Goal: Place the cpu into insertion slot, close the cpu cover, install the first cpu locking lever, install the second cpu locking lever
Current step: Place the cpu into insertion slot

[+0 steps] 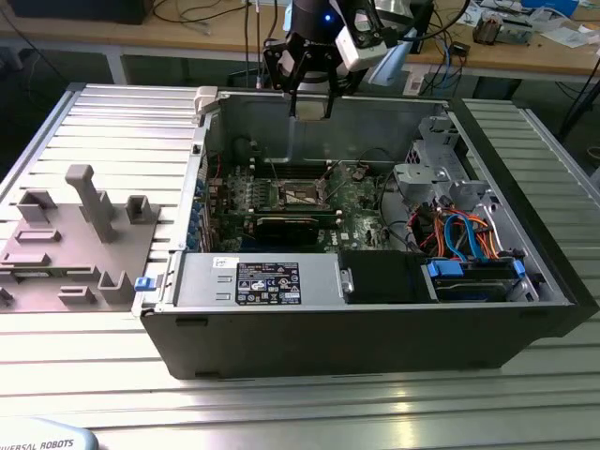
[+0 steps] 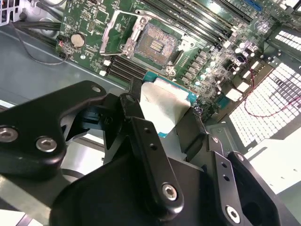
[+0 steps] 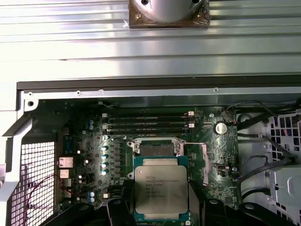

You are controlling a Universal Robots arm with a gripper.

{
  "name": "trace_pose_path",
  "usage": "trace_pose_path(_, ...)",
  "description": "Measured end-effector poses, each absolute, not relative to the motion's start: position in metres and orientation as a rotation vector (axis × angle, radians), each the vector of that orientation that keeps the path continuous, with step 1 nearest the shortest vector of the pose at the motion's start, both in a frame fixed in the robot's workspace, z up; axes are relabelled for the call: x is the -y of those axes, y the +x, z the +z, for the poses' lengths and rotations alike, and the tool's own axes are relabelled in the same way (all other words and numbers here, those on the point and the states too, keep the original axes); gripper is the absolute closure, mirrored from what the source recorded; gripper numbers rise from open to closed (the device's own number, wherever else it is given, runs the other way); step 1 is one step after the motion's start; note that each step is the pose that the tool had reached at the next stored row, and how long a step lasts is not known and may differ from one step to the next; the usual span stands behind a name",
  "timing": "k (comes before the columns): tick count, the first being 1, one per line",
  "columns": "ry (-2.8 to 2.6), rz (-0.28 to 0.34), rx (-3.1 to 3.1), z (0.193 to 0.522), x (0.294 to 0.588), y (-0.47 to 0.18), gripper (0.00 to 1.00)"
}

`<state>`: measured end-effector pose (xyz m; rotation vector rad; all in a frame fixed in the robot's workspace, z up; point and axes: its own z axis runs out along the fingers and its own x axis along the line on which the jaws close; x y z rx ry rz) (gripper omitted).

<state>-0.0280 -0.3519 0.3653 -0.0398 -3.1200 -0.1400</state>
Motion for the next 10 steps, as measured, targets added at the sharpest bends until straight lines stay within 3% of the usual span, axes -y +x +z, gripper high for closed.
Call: trace_pose_path(10, -0.04, -0.14, 3.12, 0.3644, 0.3519, -0.0294, 0.46)
